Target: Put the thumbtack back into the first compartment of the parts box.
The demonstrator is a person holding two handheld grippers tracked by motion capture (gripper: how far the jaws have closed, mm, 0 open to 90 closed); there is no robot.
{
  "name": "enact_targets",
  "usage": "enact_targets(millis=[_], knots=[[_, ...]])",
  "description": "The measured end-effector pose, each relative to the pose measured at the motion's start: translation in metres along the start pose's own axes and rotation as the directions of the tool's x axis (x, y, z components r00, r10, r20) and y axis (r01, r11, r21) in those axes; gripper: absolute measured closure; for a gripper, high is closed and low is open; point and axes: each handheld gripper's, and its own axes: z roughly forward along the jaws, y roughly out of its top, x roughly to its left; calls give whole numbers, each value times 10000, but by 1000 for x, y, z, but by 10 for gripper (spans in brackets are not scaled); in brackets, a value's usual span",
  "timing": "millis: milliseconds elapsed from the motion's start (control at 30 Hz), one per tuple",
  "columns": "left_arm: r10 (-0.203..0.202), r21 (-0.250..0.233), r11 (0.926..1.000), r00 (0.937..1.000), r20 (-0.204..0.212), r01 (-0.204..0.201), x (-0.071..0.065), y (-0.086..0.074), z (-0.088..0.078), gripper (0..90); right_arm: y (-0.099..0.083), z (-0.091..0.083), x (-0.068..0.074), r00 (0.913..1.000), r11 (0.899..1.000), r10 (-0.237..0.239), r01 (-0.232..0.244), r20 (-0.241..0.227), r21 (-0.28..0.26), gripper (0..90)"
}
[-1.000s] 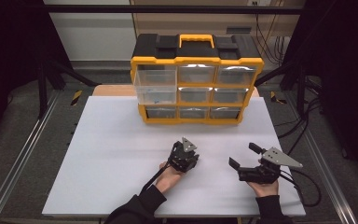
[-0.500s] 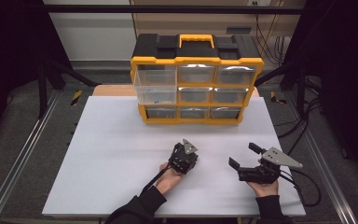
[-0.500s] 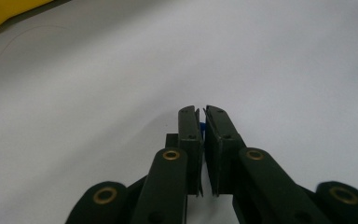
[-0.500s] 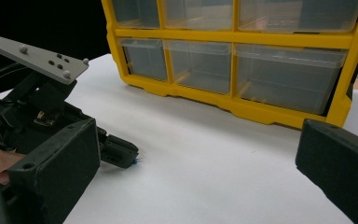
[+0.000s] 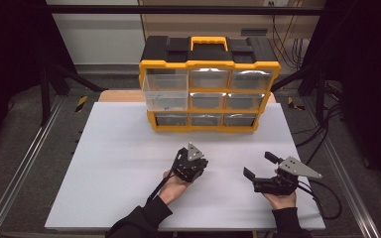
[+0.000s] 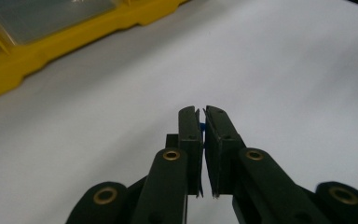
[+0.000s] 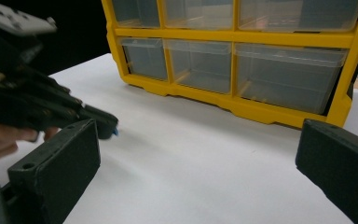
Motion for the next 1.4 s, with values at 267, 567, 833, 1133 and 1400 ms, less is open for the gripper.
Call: enact_targets(millis=[267,567,833,1133,1400], knots=[[409,-618,9973,9992,5,-408,8,17,-43,851,0,0,0,10000,10000,-49,49,1,2,6],[615,-1457,9874,9981,-60,-617,22,40,-94,850,0,0,-1,10000,10000,-39,39,1,22,6],[788,-1887,9784,9962,-381,-846,34,66,-130,850,0,1,-1,9999,9999,-107,107,15,6,6],[935,-2349,9661,9932,-693,-1073,40,96,-165,850,0,1,0,10000,10000,-47,47,12,10,6],[663,-2720,9576,9914,-1128,-950,53,122,-183,849,0,0,0,10000,10000,-3,3,12,14,6]])
